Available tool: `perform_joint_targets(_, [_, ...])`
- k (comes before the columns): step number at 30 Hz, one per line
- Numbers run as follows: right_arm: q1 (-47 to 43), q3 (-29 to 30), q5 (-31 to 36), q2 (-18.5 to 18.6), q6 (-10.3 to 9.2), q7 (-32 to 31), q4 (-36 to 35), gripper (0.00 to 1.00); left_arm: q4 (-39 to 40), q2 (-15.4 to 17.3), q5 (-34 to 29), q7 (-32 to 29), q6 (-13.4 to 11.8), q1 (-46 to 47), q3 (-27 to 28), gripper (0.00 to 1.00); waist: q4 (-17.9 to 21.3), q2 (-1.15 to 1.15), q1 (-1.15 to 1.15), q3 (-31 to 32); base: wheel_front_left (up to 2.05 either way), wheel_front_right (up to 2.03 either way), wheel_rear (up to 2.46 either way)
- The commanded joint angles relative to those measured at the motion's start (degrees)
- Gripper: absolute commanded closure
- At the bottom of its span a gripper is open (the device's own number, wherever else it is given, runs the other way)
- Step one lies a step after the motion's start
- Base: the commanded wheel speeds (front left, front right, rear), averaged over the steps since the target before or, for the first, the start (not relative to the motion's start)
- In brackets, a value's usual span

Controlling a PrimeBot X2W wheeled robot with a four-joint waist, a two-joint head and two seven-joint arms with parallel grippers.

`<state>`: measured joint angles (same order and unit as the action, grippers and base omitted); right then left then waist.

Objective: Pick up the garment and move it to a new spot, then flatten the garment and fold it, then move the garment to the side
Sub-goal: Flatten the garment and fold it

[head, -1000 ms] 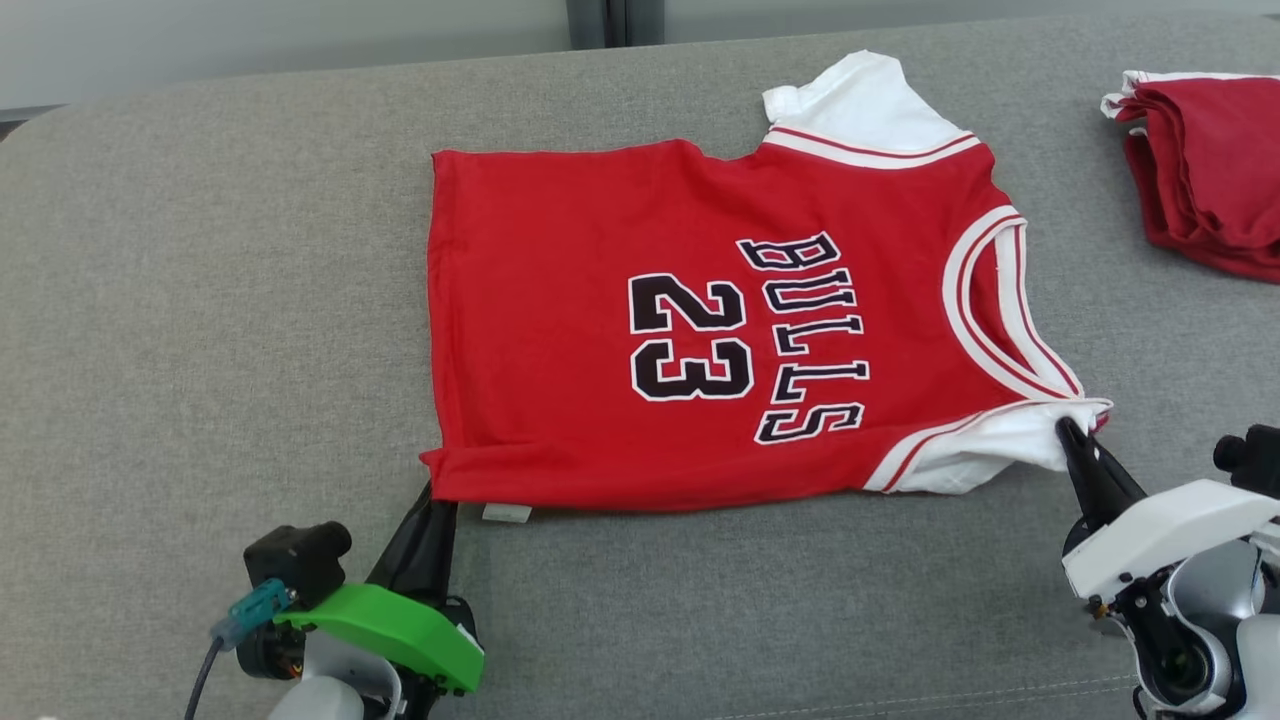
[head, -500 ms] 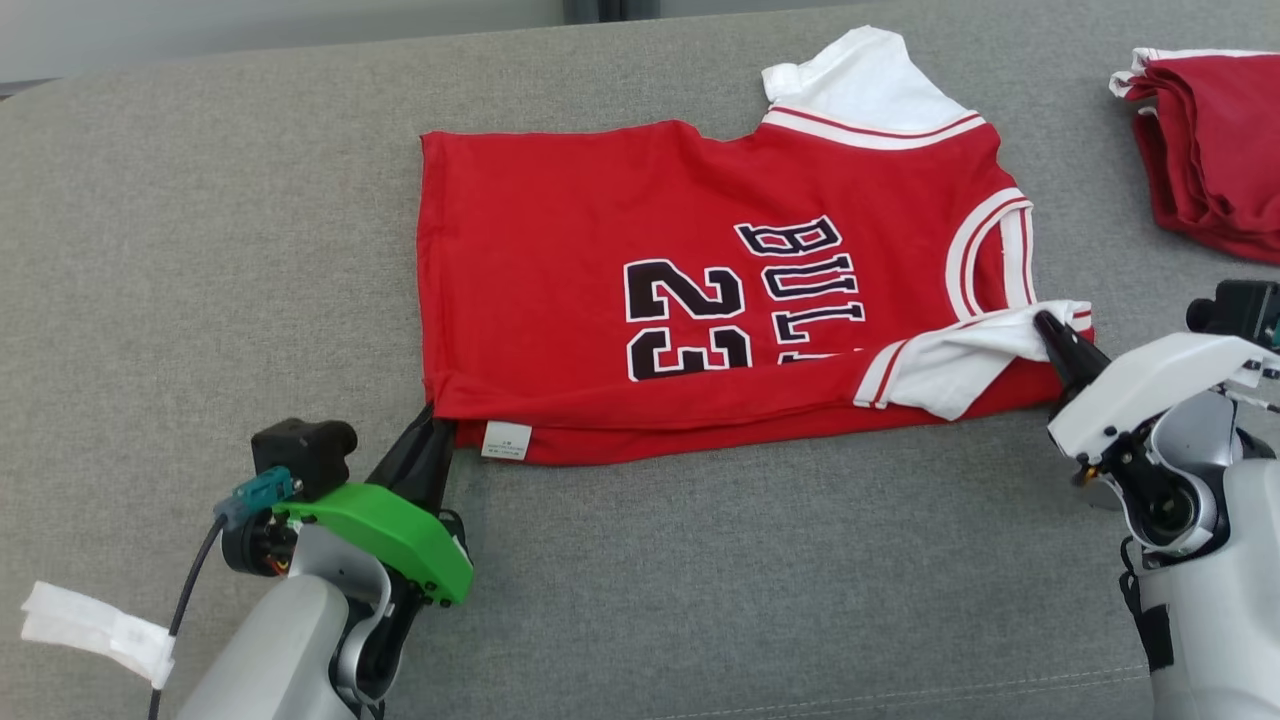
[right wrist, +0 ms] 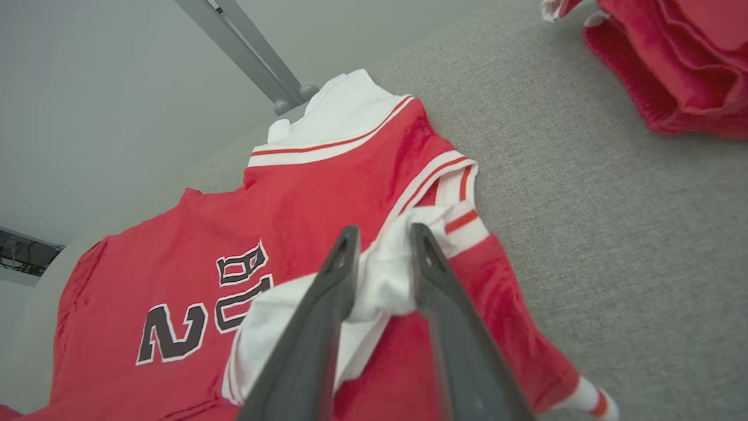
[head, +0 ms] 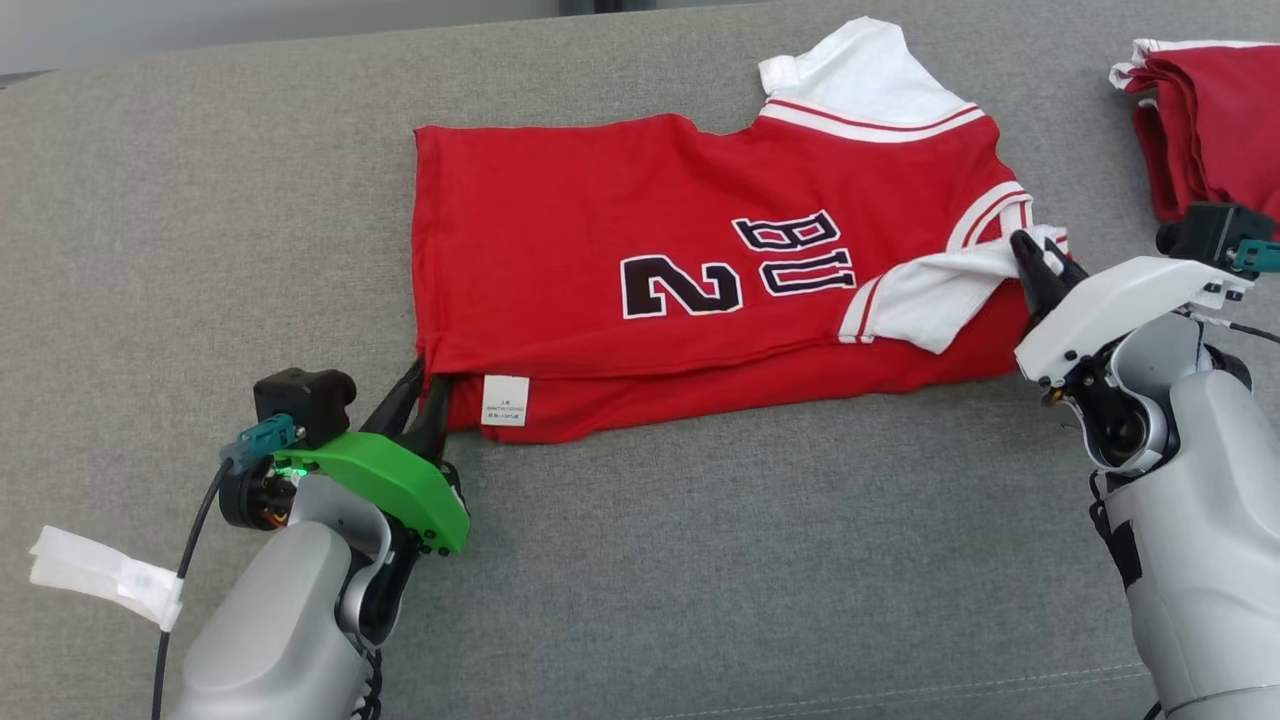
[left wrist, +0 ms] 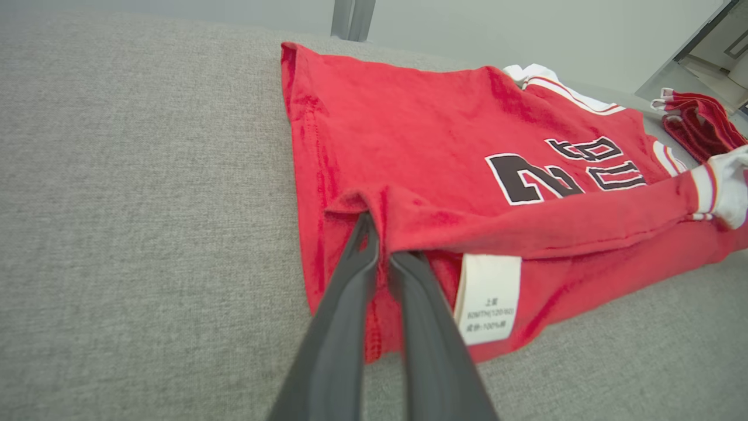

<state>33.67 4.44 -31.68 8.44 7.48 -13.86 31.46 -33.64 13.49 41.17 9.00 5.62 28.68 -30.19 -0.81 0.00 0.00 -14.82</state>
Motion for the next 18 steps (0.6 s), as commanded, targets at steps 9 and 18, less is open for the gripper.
perform_joint_targets(9, [-4.8,-7.8,-3.3,5.8,0.03,11.3,1.3,0.00,-3.8,-1.0,0.2,4.3,0.9,-2.2,0.1,0.00,-0.3,0.00,0.00,2.2,0.00,0.00,0.00])
perform_joint_targets(18, [-14.0,-14.2,-5.5,10.5,0.03,17.0,-2.8,0.00,-3.2,-1.4,1.7,5.8,0.1,-7.8,2.1,0.00,0.5,0.00,0.00,3.4,0.00,0.00,0.00])
